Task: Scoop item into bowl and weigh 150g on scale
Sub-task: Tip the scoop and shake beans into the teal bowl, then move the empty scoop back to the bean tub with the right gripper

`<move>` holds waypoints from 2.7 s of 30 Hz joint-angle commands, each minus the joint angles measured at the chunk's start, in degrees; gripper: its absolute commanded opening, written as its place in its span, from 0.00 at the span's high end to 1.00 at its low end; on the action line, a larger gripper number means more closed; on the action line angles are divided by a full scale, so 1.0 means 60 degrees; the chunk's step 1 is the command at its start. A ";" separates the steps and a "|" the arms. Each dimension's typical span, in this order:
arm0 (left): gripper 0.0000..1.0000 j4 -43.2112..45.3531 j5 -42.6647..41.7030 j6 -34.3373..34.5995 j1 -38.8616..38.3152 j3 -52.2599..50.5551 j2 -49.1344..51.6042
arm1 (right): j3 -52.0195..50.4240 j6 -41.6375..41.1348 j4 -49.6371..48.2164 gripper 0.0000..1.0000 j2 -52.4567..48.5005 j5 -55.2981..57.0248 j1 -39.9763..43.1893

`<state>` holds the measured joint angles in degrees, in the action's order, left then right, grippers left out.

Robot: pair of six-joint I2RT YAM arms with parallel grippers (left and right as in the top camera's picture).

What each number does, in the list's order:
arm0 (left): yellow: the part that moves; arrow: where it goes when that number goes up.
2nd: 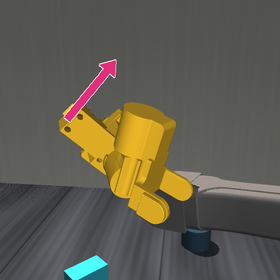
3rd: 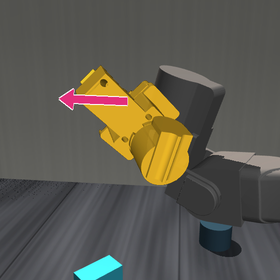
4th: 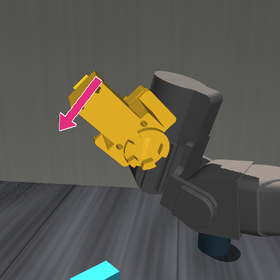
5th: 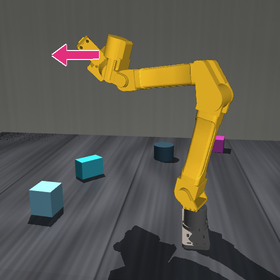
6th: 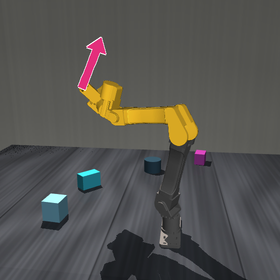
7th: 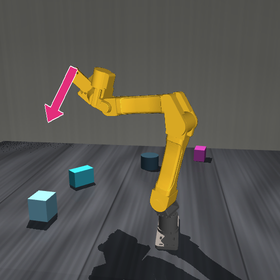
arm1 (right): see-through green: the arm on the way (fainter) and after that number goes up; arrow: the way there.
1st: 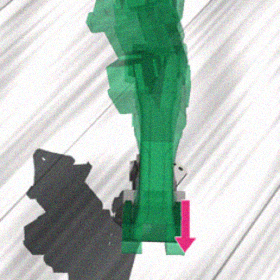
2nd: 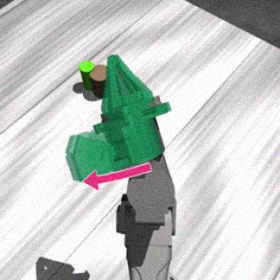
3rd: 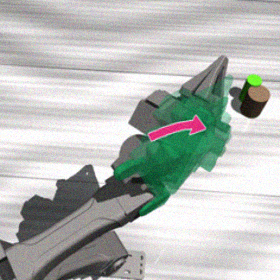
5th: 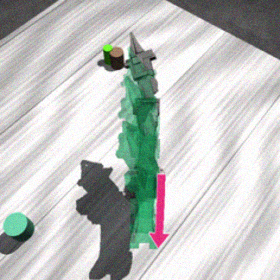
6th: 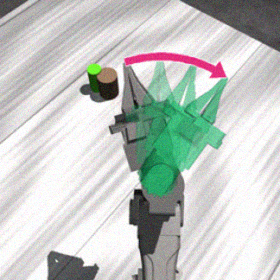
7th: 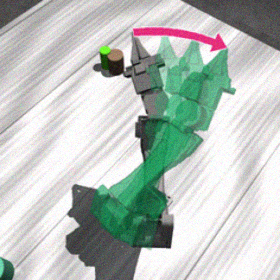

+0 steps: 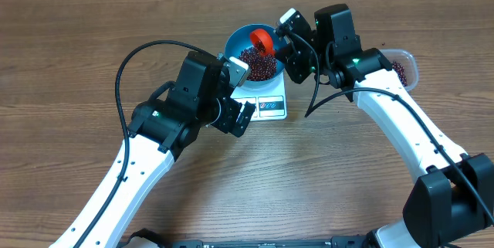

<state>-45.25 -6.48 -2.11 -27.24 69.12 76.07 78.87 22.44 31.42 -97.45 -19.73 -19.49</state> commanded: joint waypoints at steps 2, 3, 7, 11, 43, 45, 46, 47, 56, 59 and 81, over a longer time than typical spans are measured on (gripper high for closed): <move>0.00 0.0007 -0.0098 -0.0186 0.0040 0.0022 -0.0073 | 0.0313 0.0084 -0.0051 0.96 0.0270 0.0237 -0.0066; 0.00 0.0007 -0.0098 -0.0186 0.0040 0.0022 -0.0073 | 0.0313 -0.0288 -0.0160 0.96 0.0270 0.0517 -0.0066; 0.00 0.0007 -0.0098 -0.0186 0.0040 0.0022 -0.0073 | 0.0313 0.0401 -0.0025 0.96 0.0270 -0.0138 -0.0095; 0.00 0.0007 -0.0098 -0.0186 0.0040 0.0022 -0.0073 | 0.0313 -0.0739 -0.0408 0.96 0.0270 0.1064 -0.0102; 0.00 0.0007 -0.0098 -0.0186 0.0040 0.0022 -0.0073 | 0.0317 -0.2532 0.1800 0.96 0.2419 0.0750 0.3275; 0.01 0.0007 -0.0098 -0.0186 0.0036 0.0022 -0.0073 | 0.0313 -0.2528 0.2481 0.96 0.2386 0.1727 0.3719; 0.00 0.0007 -0.0098 -0.0189 0.0040 0.0022 -0.0073 | 0.0310 -0.2528 0.2954 0.96 0.2288 0.2495 0.3960; 0.00 0.0007 -0.0098 -0.0186 0.0036 0.0022 -0.0073 | 0.0306 -0.2521 0.3249 0.96 0.2175 0.2980 0.4091; 0.00 0.0004 -0.0098 -0.0189 0.0040 0.0022 -0.0073 | 0.0295 -0.2240 0.3599 0.96 0.0878 0.4605 0.4135; 0.00 0.0007 -0.0102 -0.0186 0.0040 0.0022 -0.0073 | 0.0295 -0.2237 0.3621 0.96 0.0430 0.5049 0.4135; 0.00 0.0007 -0.0098 -0.0186 0.0040 0.0022 -0.0073 | 0.0299 -0.1191 0.3566 0.96 -0.1082 0.1963 0.4138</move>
<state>-45.25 -6.48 -2.11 -27.24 69.12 76.07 79.99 14.66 52.12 -103.31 0.10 5.28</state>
